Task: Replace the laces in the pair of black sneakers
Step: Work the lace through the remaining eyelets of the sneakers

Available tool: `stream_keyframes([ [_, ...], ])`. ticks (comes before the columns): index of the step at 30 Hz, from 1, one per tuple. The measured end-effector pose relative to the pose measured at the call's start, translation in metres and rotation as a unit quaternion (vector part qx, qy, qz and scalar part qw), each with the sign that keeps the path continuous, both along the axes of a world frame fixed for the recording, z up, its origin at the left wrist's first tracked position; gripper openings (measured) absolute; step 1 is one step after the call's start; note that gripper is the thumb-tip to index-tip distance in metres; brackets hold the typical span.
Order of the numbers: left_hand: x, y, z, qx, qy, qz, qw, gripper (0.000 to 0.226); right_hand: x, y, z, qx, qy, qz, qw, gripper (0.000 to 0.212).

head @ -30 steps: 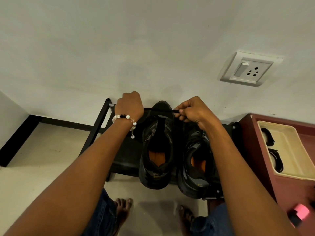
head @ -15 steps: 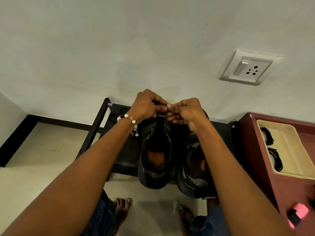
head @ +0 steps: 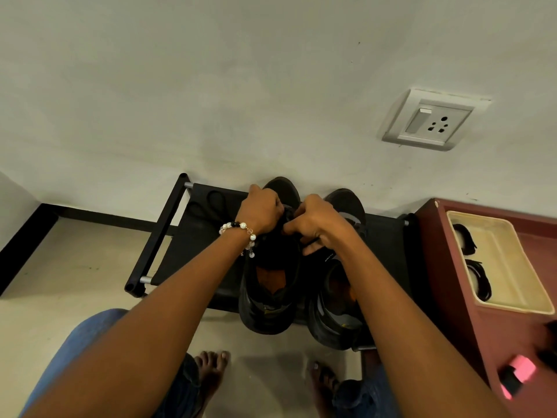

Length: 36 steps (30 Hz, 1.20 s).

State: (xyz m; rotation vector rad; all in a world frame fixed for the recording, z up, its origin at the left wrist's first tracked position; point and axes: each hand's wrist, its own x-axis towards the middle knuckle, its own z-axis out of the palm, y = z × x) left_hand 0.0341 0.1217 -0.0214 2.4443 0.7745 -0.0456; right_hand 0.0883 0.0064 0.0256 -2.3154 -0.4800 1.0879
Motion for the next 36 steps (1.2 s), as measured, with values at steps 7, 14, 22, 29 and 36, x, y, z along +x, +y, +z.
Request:
stream_keyframes([
  [7,0.003,-0.001,-0.002,0.048,0.036,0.002,0.998,0.025,0.004,-0.009,0.002,0.03,0.033,-0.031,0.999,0.026],
  [14,0.005,-0.005,-0.006,0.067,0.027,0.002,0.997,0.023,0.007,-0.012,0.001,0.044,0.042,-0.024,0.998,0.02],
  [22,0.006,-0.005,-0.023,-0.026,-0.028,0.075,0.996,0.016,0.016,-0.016,-0.006,0.053,0.072,-0.01,0.996,0.025],
  [29,0.005,-0.012,-0.034,-0.089,-0.092,0.15,0.98,0.008,0.029,-0.01,-0.031,0.106,-0.011,-0.082,0.991,0.017],
  [36,0.007,-0.023,-0.037,-0.098,-0.108,0.229,0.963,0.006,0.028,-0.006,-0.043,0.125,-0.093,-0.091,0.984,0.009],
])
